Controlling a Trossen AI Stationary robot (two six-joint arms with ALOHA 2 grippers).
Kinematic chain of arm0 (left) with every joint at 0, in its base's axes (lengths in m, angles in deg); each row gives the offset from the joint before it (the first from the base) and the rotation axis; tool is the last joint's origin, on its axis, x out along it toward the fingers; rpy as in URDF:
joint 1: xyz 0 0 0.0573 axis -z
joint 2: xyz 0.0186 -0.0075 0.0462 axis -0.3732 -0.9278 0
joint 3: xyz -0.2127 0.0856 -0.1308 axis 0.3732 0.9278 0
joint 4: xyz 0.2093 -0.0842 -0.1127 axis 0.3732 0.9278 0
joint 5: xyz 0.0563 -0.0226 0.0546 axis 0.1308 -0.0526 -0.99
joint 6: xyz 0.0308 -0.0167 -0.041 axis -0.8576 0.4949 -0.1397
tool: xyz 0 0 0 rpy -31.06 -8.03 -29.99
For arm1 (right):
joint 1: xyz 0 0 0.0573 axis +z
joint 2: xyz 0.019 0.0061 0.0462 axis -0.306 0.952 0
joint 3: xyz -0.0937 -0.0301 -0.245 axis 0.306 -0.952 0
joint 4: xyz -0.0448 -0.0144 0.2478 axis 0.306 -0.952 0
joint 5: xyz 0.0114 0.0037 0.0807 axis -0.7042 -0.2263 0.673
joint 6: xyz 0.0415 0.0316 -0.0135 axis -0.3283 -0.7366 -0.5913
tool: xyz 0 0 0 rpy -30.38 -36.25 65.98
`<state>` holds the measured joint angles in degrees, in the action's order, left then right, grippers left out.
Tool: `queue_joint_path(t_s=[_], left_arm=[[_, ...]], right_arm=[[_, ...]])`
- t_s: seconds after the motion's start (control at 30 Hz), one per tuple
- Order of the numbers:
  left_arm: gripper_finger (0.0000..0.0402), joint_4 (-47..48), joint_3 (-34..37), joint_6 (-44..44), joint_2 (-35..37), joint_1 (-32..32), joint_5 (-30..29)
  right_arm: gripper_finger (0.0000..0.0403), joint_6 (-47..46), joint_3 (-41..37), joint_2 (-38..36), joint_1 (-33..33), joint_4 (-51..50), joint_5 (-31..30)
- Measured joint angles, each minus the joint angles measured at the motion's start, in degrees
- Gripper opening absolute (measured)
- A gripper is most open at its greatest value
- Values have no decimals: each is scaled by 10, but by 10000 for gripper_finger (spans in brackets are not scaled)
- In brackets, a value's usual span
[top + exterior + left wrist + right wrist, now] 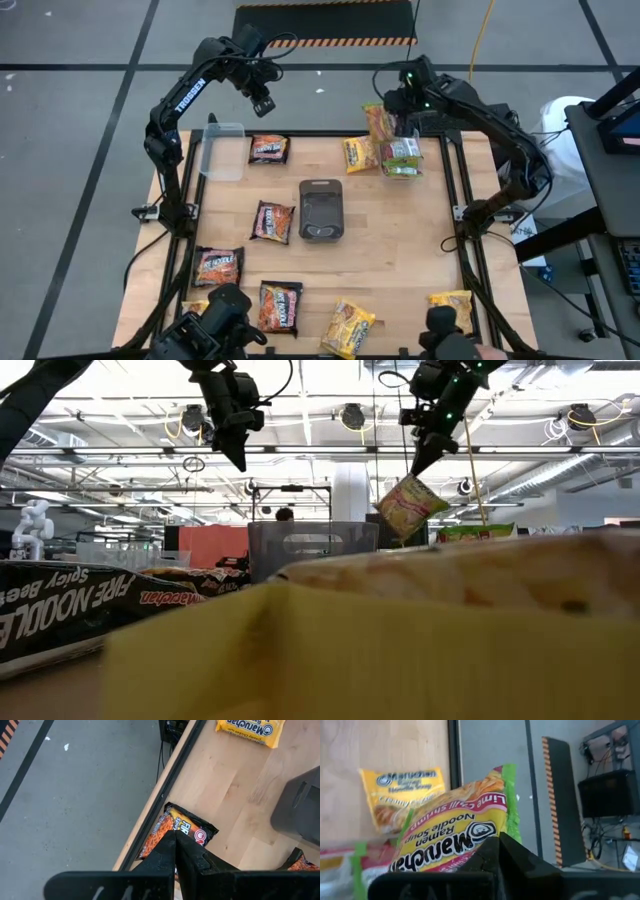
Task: Sort Maruchan noodles
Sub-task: Put the green noodle pack into the right transparent bin
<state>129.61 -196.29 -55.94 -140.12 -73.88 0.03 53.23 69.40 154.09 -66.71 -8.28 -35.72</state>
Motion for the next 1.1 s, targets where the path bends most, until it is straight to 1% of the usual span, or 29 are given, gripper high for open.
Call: queue_joint_path(t_s=[0.33, 0.5, 0.7, 0.9, 1.1], left_arm=[[5, -1, 0, 0, 0, 0, 0], [5, -5, 0, 2, 0, 0, 0], [5, -5, 0, 5, 0, 0, 0], [5, -5, 0, 15, 0, 0, 0], [5, -5, 0, 18, 0, 0, 0]], right_arm=[[0, 5, 0, -21, -18, -101, 2], [0, 14, 0, -23, -24, -130, 3], [0, 15, 0, -23, -47, -139, 5], [0, 12, 0, -19, -64, -136, 47], [0, -16, 0, -2, -67, -148, 48]])
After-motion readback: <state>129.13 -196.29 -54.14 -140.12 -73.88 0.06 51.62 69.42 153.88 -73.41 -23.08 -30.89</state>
